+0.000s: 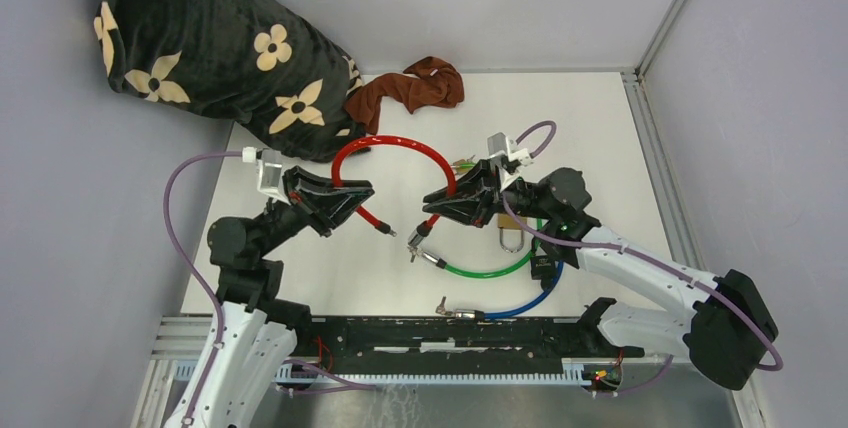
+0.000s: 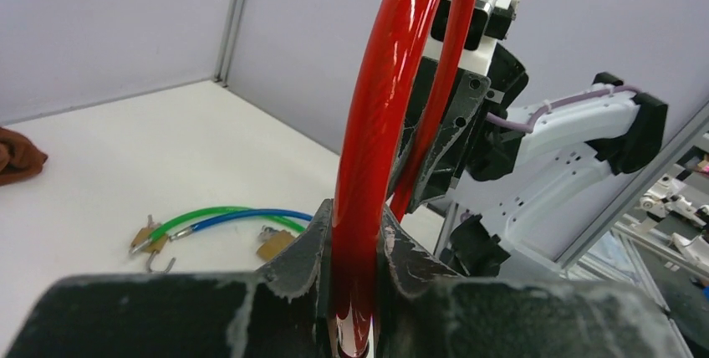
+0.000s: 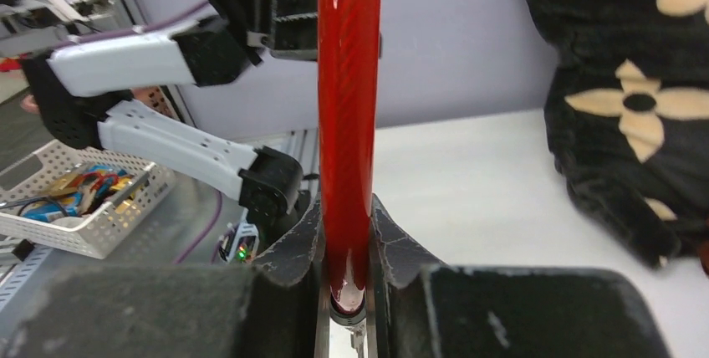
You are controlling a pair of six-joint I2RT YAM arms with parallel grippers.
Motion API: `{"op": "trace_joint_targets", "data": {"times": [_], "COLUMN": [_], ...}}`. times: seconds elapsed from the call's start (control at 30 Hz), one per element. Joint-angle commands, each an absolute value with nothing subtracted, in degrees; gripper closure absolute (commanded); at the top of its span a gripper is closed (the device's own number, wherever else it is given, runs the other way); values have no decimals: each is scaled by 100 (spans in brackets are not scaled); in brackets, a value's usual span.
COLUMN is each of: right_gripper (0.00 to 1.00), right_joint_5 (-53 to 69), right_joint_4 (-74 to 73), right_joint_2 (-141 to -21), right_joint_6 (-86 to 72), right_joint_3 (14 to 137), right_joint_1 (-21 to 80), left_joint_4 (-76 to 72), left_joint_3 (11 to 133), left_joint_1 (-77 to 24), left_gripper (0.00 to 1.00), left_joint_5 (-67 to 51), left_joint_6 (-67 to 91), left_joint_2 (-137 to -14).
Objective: Lock with the key
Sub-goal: Pick up the lock from the center of the board.
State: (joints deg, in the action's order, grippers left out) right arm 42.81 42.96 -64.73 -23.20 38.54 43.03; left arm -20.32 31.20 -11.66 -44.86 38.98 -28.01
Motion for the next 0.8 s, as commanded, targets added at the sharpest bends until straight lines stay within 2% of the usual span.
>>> {"op": "trace_joint_targets", "data": {"times": [0.0, 0.17, 0.53, 0.6, 0.7, 0.77], "right_gripper": [100, 100, 100, 100, 100, 100], "right_joint_5": [4648, 4900, 5911, 6232, 6543, 6701], "right_joint_4": [6005, 6470, 6334, 5891, 4075, 3616], "right_joint_2": [-6338, -6337, -6332, -6382, -6477, -6542], "right_joint_6": [-3119, -3449, -2727, -2244, -934, -606], "right_joint_3": [3995, 4022, 4648, 4995, 5710, 5985], "right_joint_1": [4336, 4415, 4623, 4618, 4623, 4632], "left_joint_4": [-3200, -3511, -3891, -4003, -4169, -4188], "left_joint_3": [3399, 3315, 3245, 3237, 3270, 3246], "left_joint_1": [-1160, -1160, -1165, -1164, -1173, -1172], "left_gripper": [98, 98, 98, 98, 98, 98], "left_joint_5": [-4140, -4046, -3952, -4035, -4148, -4223], "left_joint_6": [5028, 5332, 6004, 6104, 6153, 6059], "left_joint_2": [-2814, -2652, -2560, -2578, -2597, -2557]}}
